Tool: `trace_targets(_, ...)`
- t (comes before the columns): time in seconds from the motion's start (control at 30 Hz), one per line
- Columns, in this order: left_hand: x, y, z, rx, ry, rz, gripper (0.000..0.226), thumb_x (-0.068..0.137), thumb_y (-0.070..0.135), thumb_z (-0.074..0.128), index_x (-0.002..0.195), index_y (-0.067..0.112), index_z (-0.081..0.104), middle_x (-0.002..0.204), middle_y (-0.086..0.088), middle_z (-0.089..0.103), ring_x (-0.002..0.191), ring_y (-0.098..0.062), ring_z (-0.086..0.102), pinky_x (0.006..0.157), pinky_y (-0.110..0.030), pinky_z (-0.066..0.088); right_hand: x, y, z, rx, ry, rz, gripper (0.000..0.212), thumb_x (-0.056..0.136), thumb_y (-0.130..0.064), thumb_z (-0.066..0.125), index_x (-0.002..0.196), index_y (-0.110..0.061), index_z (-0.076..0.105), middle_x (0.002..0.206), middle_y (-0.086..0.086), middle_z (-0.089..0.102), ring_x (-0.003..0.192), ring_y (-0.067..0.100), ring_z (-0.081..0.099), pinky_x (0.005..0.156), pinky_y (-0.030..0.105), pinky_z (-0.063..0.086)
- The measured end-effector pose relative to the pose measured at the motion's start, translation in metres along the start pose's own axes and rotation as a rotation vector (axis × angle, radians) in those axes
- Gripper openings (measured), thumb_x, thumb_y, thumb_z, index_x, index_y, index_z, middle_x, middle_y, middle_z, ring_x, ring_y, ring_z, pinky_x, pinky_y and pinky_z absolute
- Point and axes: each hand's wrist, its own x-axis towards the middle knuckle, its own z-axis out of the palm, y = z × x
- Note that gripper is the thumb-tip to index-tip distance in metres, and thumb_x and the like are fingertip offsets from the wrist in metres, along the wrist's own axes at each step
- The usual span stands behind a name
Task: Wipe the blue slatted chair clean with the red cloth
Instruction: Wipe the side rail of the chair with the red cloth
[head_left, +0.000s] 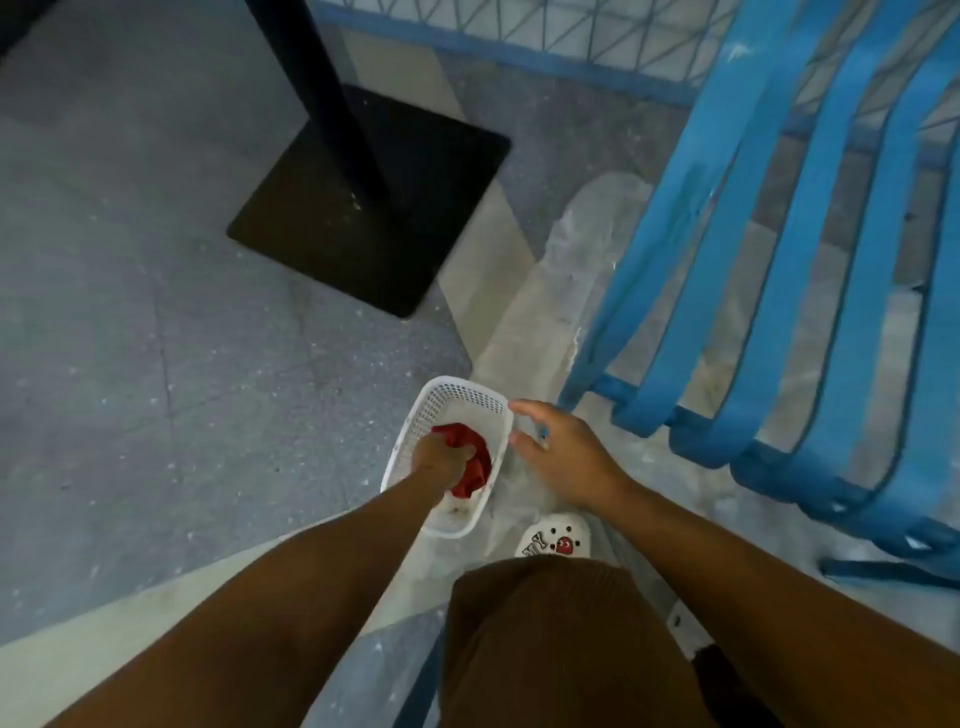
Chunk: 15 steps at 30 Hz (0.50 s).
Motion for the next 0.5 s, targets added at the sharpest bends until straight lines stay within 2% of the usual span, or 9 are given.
trace_targets(0.07, 0.004, -0.001, 0.007, 0.025, 0.064, -0.087, 0.055, 0.089, 0.030, 0.074, 0.135, 0.005, 0.057, 0.123, -0.014, 0.066, 0.115, -0.032, 0.062, 0.093, -0.037, 0.049, 0.003, 0.005, -0.001, 0.021, -0.003, 0.028, 0.045, 0.102, -0.023, 0.062, 0.146, -0.022, 0.054, 0.150, 0.000, 0.054, 0.139, 0.014, 0.048, 0.113, 0.023, 0.037)
trace_targets(0.13, 0.000, -0.003, 0.012, 0.027, 0.088, -0.151, 0.059, 0.085, 0.030, 0.078, 0.132, 0.002, 0.054, 0.111, -0.013, 0.065, 0.102, -0.030, 0.062, 0.083, -0.034, 0.048, 0.002, 0.011, 0.000, 0.011, -0.029, 0.036, 0.045, 0.102, -0.025, 0.061, 0.146, -0.023, 0.054, 0.149, -0.001, 0.054, 0.140, 0.014, 0.048, 0.116, 0.029, 0.039)
trace_targets(0.2, 0.001, -0.003, 0.015, 0.007, 0.095, -0.186, 0.057, 0.085, 0.030, 0.079, 0.128, 0.002, 0.053, 0.097, -0.008, 0.060, 0.086, -0.024, 0.057, 0.075, -0.031, 0.046, 0.001, 0.016, -0.001, -0.027, -0.031, 0.033, 0.044, 0.103, -0.026, 0.060, 0.146, -0.024, 0.054, 0.148, -0.002, 0.055, 0.138, 0.012, 0.048, 0.115, 0.028, 0.039)
trace_targets(0.3, 0.008, -0.010, 0.011, -0.002, 0.108, -0.194, 0.035, 0.092, 0.026, 0.070, 0.111, -0.002, 0.063, 0.080, -0.005, 0.062, 0.069, -0.018, 0.058, 0.069, -0.030, 0.051, -0.003, 0.016, -0.003, -0.120, -0.066, -0.022, 0.042, 0.103, -0.025, 0.057, 0.145, -0.022, 0.054, 0.147, -0.004, 0.055, 0.135, 0.009, 0.048, 0.110, 0.020, 0.034)
trace_targets(0.4, 0.007, -0.010, 0.002, -0.013, 0.099, -0.149, 0.029, 0.093, 0.025, 0.067, 0.108, 0.000, 0.068, 0.086, -0.009, 0.067, 0.078, -0.024, 0.061, 0.075, -0.036, 0.053, -0.010, 0.010, -0.007, -0.176, -0.087, -0.068, 0.041, 0.103, -0.025, 0.057, 0.144, -0.023, 0.055, 0.147, -0.006, 0.054, 0.136, 0.008, 0.047, 0.110, 0.017, 0.031)
trace_targets(0.5, -0.007, -0.004, -0.012, -0.077, 0.076, -0.079, 0.024, 0.094, 0.019, 0.066, 0.115, 0.007, 0.068, 0.099, -0.008, 0.067, 0.088, -0.024, 0.061, 0.081, -0.035, 0.050, -0.015, -0.002, -0.012, -0.192, -0.095, -0.100, 0.038, 0.104, -0.025, 0.057, 0.142, -0.025, 0.057, 0.147, -0.008, 0.054, 0.134, 0.006, 0.048, 0.111, 0.020, 0.035)
